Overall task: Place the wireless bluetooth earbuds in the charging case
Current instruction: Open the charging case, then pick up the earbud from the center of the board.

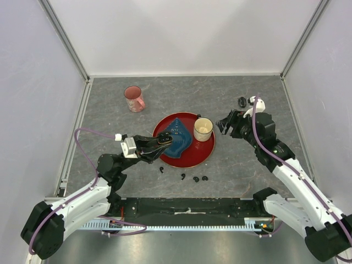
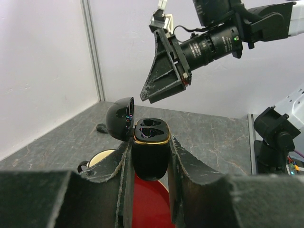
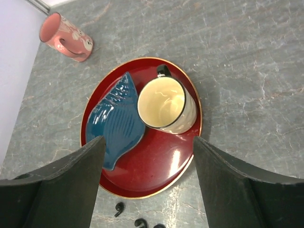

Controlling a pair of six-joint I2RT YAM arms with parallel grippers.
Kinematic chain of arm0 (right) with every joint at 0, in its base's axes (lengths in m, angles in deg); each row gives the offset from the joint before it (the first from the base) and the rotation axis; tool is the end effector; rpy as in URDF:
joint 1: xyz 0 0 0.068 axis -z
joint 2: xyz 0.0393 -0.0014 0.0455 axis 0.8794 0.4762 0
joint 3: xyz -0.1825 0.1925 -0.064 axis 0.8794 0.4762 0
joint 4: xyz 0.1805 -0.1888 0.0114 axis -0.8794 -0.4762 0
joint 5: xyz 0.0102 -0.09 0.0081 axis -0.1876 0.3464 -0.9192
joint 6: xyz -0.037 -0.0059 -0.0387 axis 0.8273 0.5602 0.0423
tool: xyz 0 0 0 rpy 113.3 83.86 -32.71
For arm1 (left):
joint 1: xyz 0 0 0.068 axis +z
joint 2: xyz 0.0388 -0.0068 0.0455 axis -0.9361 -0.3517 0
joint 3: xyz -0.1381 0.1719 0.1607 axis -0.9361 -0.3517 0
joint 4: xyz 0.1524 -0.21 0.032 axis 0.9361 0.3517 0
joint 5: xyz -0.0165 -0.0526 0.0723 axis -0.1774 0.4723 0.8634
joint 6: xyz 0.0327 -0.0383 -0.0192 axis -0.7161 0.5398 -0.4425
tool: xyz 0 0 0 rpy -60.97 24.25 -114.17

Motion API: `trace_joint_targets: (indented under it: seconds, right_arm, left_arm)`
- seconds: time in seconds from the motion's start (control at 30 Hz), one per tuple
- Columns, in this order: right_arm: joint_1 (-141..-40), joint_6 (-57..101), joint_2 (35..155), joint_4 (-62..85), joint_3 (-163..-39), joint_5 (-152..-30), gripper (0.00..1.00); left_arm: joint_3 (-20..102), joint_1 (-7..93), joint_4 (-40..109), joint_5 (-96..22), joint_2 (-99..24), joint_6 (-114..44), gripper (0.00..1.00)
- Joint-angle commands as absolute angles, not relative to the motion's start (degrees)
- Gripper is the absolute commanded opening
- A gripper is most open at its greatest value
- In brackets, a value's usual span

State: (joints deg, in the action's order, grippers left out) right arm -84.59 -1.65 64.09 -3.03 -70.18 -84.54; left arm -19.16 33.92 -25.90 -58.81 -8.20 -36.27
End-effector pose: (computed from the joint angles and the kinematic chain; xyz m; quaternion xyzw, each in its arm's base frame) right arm 0.1863 0.0797 0.3164 0.0490 0.8184 0.2618 0.5093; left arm 0.1234 -0.1099 0.2665 0.3234 0.4321 -0.4482 0.7126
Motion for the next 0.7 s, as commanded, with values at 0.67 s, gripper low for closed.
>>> trace_joint_targets:
  seconds: [0.67]
  right_arm:
    - [-97.3,-7.2,70.4,-13.0,-61.5,-91.6,0.57]
  left_arm:
    - [-18.7,33.6,-24.0,-57.5,-6.2,-42.4,0.02]
